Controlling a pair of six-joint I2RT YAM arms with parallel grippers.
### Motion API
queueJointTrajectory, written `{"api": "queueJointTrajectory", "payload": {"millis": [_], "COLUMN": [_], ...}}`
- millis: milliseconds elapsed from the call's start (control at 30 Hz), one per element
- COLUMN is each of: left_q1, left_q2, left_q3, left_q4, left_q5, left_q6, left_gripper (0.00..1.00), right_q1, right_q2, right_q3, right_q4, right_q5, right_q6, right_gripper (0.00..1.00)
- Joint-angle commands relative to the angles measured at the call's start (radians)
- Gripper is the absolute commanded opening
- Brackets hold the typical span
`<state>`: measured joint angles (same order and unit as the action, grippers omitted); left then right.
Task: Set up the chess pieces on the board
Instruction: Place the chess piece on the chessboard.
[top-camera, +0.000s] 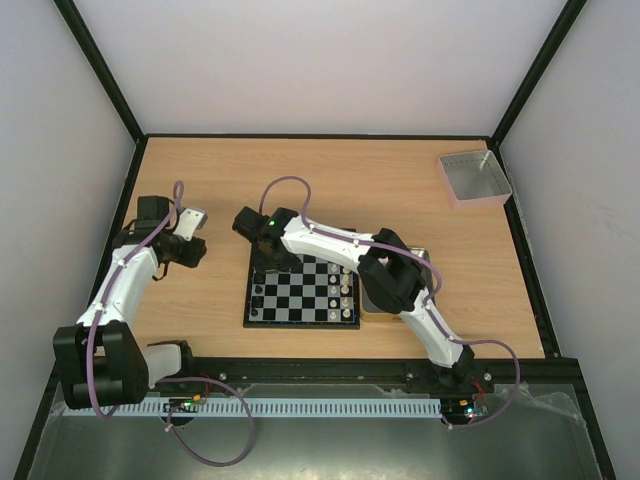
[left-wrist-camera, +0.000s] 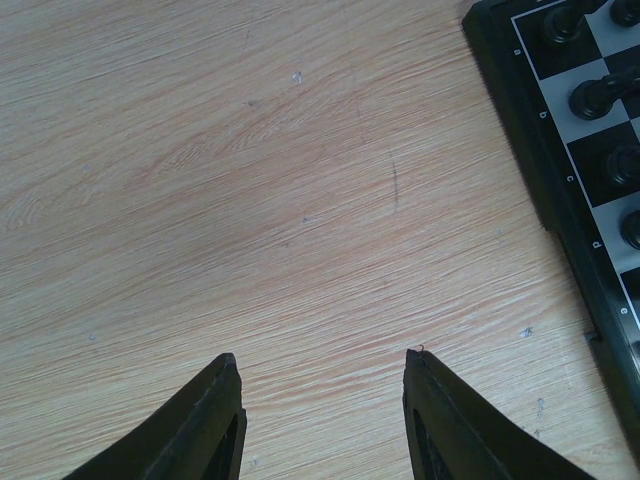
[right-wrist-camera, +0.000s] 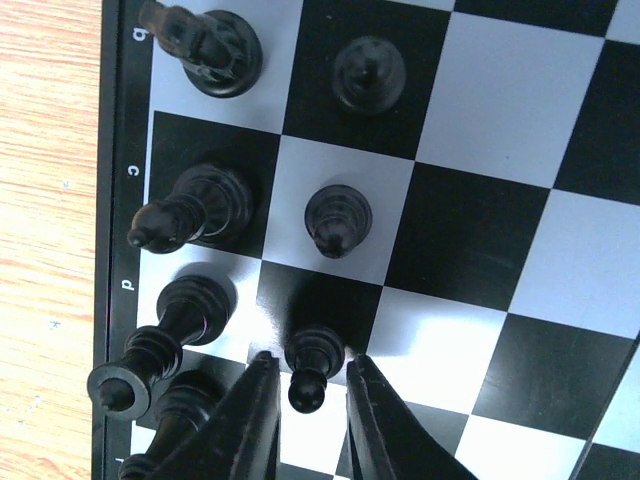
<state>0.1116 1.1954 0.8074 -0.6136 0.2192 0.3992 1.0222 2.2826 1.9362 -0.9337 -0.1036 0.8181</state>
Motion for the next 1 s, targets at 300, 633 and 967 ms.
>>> {"api": "queueJointTrajectory", "payload": {"millis": [300, 633, 967], "left_q1": [-0.002, -0.023, -0.311], "left_q2": [0.006, 0.012, 0.067], "left_q3": [0.018, 0.158, 0.414], "left_q4": [-0.006, -0.100, -0.162], "left_q5": [0.028, 0.044, -0.021], "left_q6": [0.003, 0.028, -0.063], "left_gripper": [0.45, 0.45, 0.42], "right_q1": [-0.007, -0.011, -0.139], "right_q2": [0.000, -0.132, -0.513], "right_q3": [-0.001, -0.040, -0.223], "right_q4": [-0.002, 0.014, -0.085], "right_q5": [0.010, -0.010, 0.192], "right_q6": [0.010, 0.019, 0.158], "right_gripper": [0.28, 0.46, 0.44]}}
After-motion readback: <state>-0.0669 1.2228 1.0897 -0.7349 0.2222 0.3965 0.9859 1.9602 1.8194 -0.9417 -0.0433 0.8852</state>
